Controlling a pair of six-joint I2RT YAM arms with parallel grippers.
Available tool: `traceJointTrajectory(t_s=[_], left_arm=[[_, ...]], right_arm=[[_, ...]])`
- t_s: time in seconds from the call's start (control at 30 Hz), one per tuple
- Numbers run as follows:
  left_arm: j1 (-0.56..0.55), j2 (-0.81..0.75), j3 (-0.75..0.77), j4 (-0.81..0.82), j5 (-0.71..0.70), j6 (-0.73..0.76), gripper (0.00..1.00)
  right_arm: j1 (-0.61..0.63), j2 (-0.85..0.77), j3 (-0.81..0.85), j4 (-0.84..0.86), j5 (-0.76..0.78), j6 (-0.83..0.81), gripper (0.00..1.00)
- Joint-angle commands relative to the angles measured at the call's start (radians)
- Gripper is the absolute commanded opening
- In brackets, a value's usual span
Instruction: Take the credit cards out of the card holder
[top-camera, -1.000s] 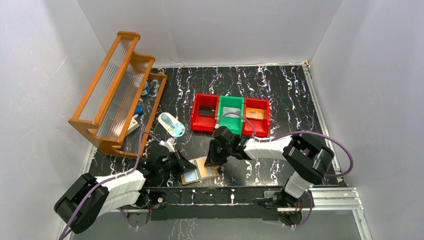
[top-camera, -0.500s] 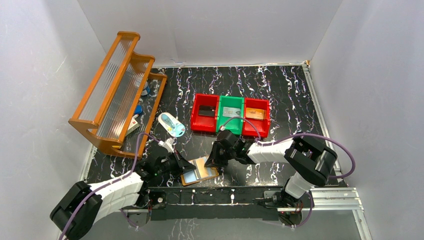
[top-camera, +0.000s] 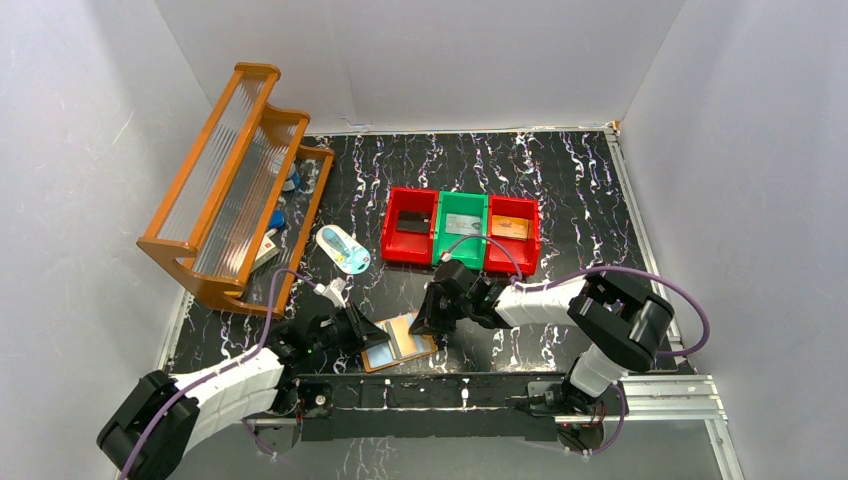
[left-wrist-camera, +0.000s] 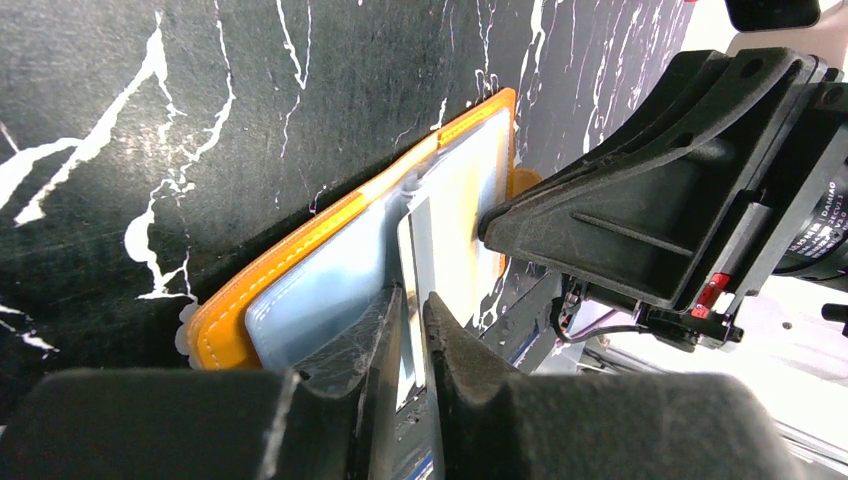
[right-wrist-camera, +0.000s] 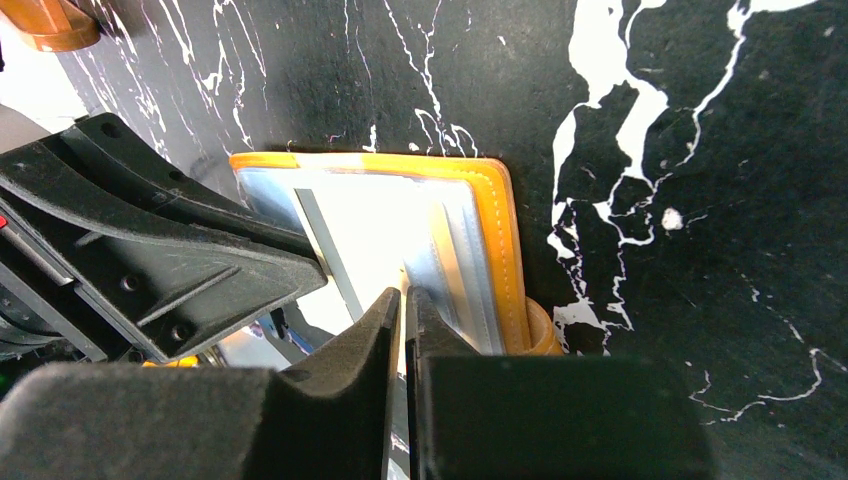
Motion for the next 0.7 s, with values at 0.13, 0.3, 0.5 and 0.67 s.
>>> traceJointTrajectory(t_s=[0.13,0.3,0.5,0.67], left_arm=[[0.002,0.064,-0.023,0.067,0.018,-0.005,0.15],[0.002,0.094,-0.018,0.085,0.025,-0.010,0.03],[0.002,0.014,-0.039,0.035,0.011,-0.030,0.00],[0.003,-0.061,-0.045,-0.045,-0.006,-0.027,0.00]], right_arm=[[0.000,0.064,-0.054,-0.174,0.091,-0.042,0.16],[0.000,0.068,-0.052,-0.168,0.088,-0.040,0.16],[-0.006,0.066,-0.059,-0.172,0.098,-0.032,0.16],[-0.011,0.066,-0.066,-0.173,0.102,-0.028,0.16]])
